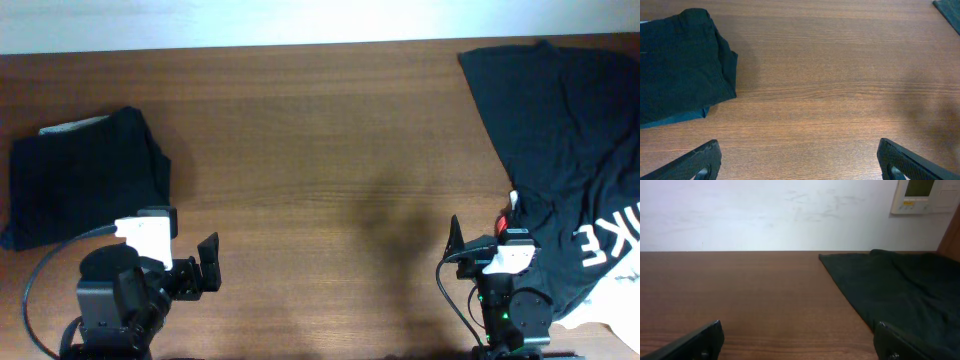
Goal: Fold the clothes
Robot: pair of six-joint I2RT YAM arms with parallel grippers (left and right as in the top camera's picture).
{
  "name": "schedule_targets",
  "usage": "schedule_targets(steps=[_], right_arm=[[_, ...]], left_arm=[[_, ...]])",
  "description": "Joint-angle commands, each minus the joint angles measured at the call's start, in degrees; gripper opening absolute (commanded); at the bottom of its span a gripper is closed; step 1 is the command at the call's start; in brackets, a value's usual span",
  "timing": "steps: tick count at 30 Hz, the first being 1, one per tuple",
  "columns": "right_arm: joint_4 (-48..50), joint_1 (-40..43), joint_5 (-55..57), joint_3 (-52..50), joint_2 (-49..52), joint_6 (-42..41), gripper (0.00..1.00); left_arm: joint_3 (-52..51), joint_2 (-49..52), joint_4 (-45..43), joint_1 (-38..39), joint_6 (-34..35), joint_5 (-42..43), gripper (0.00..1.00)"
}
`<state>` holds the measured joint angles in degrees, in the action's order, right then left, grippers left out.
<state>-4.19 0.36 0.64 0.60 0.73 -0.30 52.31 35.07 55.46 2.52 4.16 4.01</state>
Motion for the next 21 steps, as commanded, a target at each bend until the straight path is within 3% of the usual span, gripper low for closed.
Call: schedule_targets(steps=[1, 16, 19, 21], right_arm=[[-0.37, -0.42, 1.36, -0.28, -0.55, -0.83, 0.99], [-0.35, -0.42, 1.36, -0.28, -0.55, -0.83, 0.99], [-0.35, -0.42, 1.36, -0.28, -0.52, -0.83, 0.99], [-0.35, -0.42, 1.36, -0.28, -0.52, -0.83, 0.99]], left_arm=[[-0.11, -0.17, -0.11, 0.22, 0.57, -0.42, 0.99], [-2.91, -3.50, -0.17, 0.20, 0.52, -2.43, 0.99], [-13.84, -12.33, -7.21, 0.20, 0.55, -2.34, 0.99], [-25.27, -20.41, -20.33, 0.22, 0.55, -2.29, 0.99]])
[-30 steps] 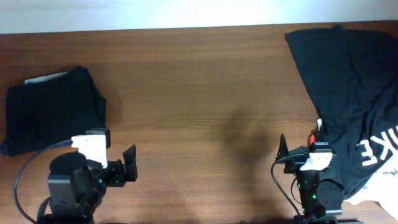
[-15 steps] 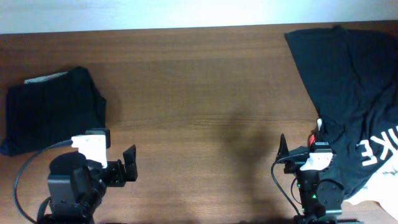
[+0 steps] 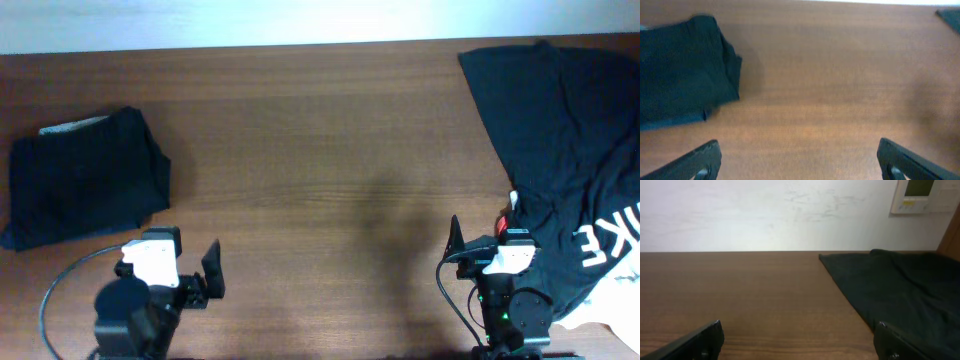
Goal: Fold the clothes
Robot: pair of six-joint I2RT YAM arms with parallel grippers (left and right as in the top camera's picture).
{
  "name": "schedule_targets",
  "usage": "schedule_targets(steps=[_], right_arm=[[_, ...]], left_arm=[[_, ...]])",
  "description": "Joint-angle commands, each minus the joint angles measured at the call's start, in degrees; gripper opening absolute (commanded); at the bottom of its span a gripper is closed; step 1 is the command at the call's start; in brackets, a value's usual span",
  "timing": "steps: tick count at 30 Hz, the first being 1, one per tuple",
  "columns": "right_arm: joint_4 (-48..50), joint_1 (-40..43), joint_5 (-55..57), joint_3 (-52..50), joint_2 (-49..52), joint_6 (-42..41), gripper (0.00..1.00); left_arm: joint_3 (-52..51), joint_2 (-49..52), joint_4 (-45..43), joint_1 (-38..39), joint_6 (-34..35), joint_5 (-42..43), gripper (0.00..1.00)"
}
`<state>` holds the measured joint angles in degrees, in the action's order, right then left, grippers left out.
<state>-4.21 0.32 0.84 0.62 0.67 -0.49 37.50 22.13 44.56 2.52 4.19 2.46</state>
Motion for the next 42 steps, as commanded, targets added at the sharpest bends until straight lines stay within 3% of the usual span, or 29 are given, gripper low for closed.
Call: schedule_targets(steps=[1, 4, 6, 8, 12, 42], right_arm=[[-0.35, -0.37, 1.16, -0.31, -0.46, -0.63, 0.99], [-0.33, -0.37, 1.16, -0.31, -0.46, -0.63, 0.99], [-0.35, -0.37, 1.16, -0.31, -0.46, -0.63, 0.99], [-0.35, -0.37, 1.16, -0.31, -0.46, -0.63, 0.99], [-0.35, -0.37, 1.16, -0.31, -0.46, -0.63, 0.99], [-0.35, -0.37, 1.16, -0.31, -0.46, -0.63, 0.99]], left_arm=[[-15.32, -10.69, -16.00, 0.22, 0.50, -0.55, 0.99], [-26.86, -16.85, -34.32, 0.55, 0.46, 0.28, 0.99], [-33.57, -18.93, -47.52, 2.03, -3.45, 0.26, 0.99], [-36.83, -20.50, -50.88, 2.34, -4.66, 0.26, 0.99], [-37.00, -21.86, -39.63, 2.36, -4.66, -0.09, 0.99], [-36.98, -21.84, -39.98, 2.36, -4.66, -0.15, 0.99]])
